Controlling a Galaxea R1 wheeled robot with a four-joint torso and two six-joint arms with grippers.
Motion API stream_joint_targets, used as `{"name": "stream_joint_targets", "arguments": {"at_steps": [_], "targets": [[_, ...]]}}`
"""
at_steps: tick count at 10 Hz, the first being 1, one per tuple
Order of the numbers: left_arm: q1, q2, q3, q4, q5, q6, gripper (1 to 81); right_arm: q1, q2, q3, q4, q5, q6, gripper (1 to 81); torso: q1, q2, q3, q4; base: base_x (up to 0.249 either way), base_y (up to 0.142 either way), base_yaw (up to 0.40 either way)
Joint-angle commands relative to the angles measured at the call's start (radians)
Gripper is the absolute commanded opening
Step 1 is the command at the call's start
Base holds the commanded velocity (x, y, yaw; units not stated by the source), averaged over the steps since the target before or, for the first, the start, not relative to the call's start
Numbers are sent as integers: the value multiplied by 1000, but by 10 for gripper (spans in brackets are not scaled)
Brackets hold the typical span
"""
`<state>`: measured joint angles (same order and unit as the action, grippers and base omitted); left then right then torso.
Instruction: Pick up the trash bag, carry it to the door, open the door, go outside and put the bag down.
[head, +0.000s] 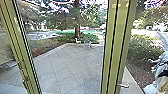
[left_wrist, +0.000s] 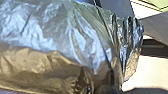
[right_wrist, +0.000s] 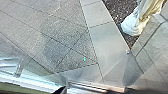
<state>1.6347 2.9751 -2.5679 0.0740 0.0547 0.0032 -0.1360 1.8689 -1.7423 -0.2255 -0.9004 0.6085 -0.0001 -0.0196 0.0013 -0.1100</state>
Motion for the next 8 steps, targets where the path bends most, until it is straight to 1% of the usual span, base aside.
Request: {"name": "stream_joint_targets", "arguments": {"at_steps": [1, 4, 6, 7, 8], "targets": [[-34, -1, 9, -8, 63, 4, 10, 180, 31, -63, -247, 271, -85, 811, 0, 0, 0, 0, 0, 0, 0], [-32, -1, 9, -10, 68, 3, 10, 199, 52, -81, -301, 276, -85, 811, 0, 0, 0, 0, 0, 0, 0], [-34, 4, 9, -10, 68, 0, 10, 215, 80, -126, -339, 276, -85, 811, 0, 0, 0, 0, 0, 0, 0], [-34, 4, 9, -13, 68, -2, 10, 216, 89, -141, -353, 278, -96, 811, 0, 0, 0, 0, 0, 0, 0], [-32, 1, 9, -22, 68, 0, 10, 218, 103, -166, -357, 278, -121, 811, 0, 0, 0, 0, 0, 0, 0]]}}
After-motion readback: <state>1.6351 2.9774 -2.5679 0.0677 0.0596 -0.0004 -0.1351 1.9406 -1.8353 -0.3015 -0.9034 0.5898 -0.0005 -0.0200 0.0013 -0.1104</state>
